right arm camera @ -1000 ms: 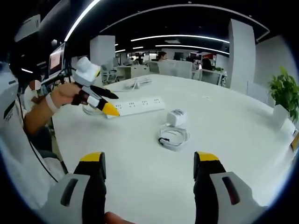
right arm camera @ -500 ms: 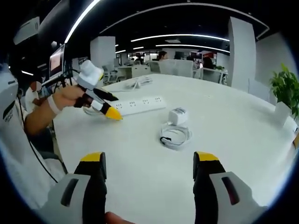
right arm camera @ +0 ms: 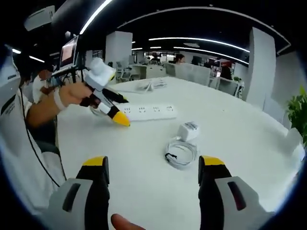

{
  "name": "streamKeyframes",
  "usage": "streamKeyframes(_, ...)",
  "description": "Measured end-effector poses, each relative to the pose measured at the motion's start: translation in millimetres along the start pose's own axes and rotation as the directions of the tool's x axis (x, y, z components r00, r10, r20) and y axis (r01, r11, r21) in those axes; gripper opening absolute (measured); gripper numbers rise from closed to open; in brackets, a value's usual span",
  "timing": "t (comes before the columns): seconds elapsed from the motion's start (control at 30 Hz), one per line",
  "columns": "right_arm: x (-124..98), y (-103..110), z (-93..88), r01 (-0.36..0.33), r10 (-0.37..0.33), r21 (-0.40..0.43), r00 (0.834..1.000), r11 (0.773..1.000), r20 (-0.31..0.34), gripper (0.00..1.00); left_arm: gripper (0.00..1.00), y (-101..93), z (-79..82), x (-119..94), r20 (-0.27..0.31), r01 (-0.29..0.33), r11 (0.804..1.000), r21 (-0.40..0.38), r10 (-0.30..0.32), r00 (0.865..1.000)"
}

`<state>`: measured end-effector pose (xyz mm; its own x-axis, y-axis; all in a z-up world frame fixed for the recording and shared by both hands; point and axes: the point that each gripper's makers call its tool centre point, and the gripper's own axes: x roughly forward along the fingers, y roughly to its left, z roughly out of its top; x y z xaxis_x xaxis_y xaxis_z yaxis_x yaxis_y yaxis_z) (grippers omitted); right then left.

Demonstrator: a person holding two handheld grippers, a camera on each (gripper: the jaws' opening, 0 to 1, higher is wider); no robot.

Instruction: Straighten the power strip on the desk, plug the charger into it

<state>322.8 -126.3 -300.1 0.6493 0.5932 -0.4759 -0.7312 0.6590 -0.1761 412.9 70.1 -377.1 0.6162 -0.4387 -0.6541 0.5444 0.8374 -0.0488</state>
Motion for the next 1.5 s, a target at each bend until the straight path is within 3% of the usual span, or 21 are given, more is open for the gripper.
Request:
streamKeyframes(0.17, 16.1, -4.9, 16.0, -0.079, 0.076, -0.15, 0.997, 0.986, -0.032, 0.76, 0.78, -0.4, 0.3, -0.2, 0.001, 0.001, 1.0, 0.001, -0.001, 1.0)
streamKeyframes(0.3, 30.8, -7.8, 25.8, -0.168, 0.145, -0.279, 0.984, 0.945, -0.104, 0.78, 0.78, -0.8, 0.3, -0.8, 0.002, 0.002, 1.0, 0.002, -0.002, 1.0)
streamKeyframes(0.37, 35.1, -8.9, 30.0, -0.2, 0.168, -0.305, 0.978, 0.931, -0.126, 0.78, 0.78, -0.9, 0.4, -0.9, 0.004, 0.003, 1.0, 0.003, -0.003, 1.0)
streamKeyframes(0.53, 59.8, -26.3, 56.8, -0.25, 0.197, -0.441, 0.967, 0.862, -0.163, 0.77, 0.78, -1.4, 0.4, -1.4, 0.009, 0.005, 1.0, 0.005, -0.005, 1.0)
streamKeyframes(0.57, 69.8, -30.4, 61.3, -0.271, 0.207, -0.491, 0.961, 0.828, -0.183, 0.77, 0.78, -1.5, 0.5, -1.5, 0.011, 0.006, 1.0, 0.005, -0.006, 1.0)
streamKeyframes(0.63, 80.5, -33.9, 63.9, -0.29, 0.211, -0.503, 0.955, 0.814, -0.208, 0.77, 0.78, -1.7, 0.6, -1.6, 0.01, 0.006, 1.0, 0.006, -0.006, 1.0)
streamKeyframes(0.73, 99.0, -37.8, 69.1, -0.329, 0.221, -0.572, 0.942, 0.752, -0.251, 0.78, 0.78, -1.8, 0.4, -1.8, 0.011, 0.006, 1.0, 0.005, -0.006, 1.0)
streamKeyframes(0.9, 130.4, -36.3, 75.7, -0.401, 0.251, -0.605, 0.914, 0.688, -0.32, 0.78, 0.78, -2.0, 0.5, -2.1, 0.014, 0.009, 1.0, 0.006, -0.009, 1.0)
streamKeyframes(0.97, 145.5, -36.5, 76.7, -0.431, 0.251, -0.631, 0.899, 0.645, -0.358, 0.79, 0.78, -2.0, 0.6, -1.9, 0.012, 0.01, 1.0, 0.008, -0.01, 1.0)
streamKeyframes(1.2, 186.8, -35.8, 77.0, -0.512, 0.263, -0.641, 0.854, 0.571, -0.448, 0.79, 0.78, -1.8, 1.1, -1.6, 0.015, 0.012, 1.0, 0.008, -0.013, 1.0)
streamKeyframes(1.33, 200.9, -36.5, 70.4, -0.558, 0.244, -0.661, 0.824, 0.501, -0.511, 0.79, 0.78, -2.2, 0.8, -2.1, 0.019, 0.015, 1.0, 0.01, -0.015, 1.0)
streamKeyframes(1.5, 211.2, -36.2, 68.9, -0.566, 0.238, -0.674, 0.82, 0.475, -0.521, 0.78, 0.78, -4.7, -1.2, -4.3, 0.006, 0.02, 1.0, 0.019, -0.02, 1.0)
